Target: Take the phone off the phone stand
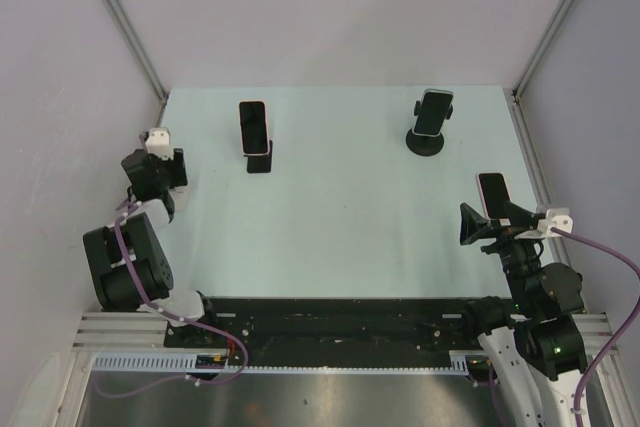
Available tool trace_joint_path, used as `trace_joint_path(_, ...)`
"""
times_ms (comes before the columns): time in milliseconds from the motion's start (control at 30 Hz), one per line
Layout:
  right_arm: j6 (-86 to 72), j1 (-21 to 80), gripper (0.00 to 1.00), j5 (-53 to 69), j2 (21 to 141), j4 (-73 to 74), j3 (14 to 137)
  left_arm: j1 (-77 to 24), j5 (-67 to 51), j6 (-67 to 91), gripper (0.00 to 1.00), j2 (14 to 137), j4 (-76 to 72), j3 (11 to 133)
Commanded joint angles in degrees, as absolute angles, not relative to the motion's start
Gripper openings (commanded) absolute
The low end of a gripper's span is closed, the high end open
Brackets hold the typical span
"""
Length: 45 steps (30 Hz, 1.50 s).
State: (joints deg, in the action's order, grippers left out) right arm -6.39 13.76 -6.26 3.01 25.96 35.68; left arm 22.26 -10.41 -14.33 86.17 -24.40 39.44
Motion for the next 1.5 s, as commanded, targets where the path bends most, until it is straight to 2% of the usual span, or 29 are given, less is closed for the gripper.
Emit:
trace_joint_path(0, -5.9, 14.2, 1.00, -5.7, 2.2, 24.3, 35.7, 22.3, -7.0, -13.2, 0.45, 84.5, -24.8, 38.0)
trace_joint_path(100, -5.9, 14.3, 1.00, -5.7, 2.0, 24.3, 35.7, 22.4, -6.4, -13.2, 0.54, 83.9, -24.7, 37.8)
trace_joint_path(200, -5.9, 14.3, 1.00, -5.7, 1.8, 24.3, 35.7, 22.3, -5.7, -12.8, 0.68, 83.2, -24.8, 37.9)
trace_joint_path(233, -5.9, 14.3, 1.00, -5.7, 1.8, 24.3, 35.7, 22.5, -5.5, -12.7, 0.77, 83.1, -24.8, 38.1)
trace_joint_path(300, -5.9, 14.3, 1.00, -5.7, 1.9, 24.3, 35.7, 22.4, -4.3, -12.1, 0.86, 82.4, -24.8, 38.2)
trace_joint_path(333, -5.8, 14.3, 1.00, -5.7, 2.0, 24.2, 35.7, 22.4, -3.9, -11.7, 0.94, 82.3, -24.7, 38.3)
trace_joint_path(400, -5.9, 14.4, 1.00, -5.5, 1.9, 24.2, 35.8, 22.4, -3.5, -11.2, 1.00, 81.7, -24.8, 38.5)
trace_joint_path(700, -5.9, 14.4, 1.00, -5.5, 1.9, 24.3, 35.7, 22.4, -5.0, -5.1, 1.00, 76.7, -24.8, 40.3)
trace_joint_path(933, -5.8, 14.4, 1.00, -5.8, 2.0, 24.3, 35.7, 21.5, -9.0, 12.2, 1.00, 70.2, -24.7, 41.6)
trace_joint_path(1233, -5.8, 14.3, 1.00, -5.8, 2.3, 24.3, 35.7, 4.2, 3.0, 8.8, 1.00, 66.5, -24.6, 43.7)
trace_joint_path(1467, -5.7, 14.2, 1.00, -6.0, 2.6, 24.2, 35.6, -6.9, 11.8, 4.7, 1.00, 74.6, -24.1, 49.9)
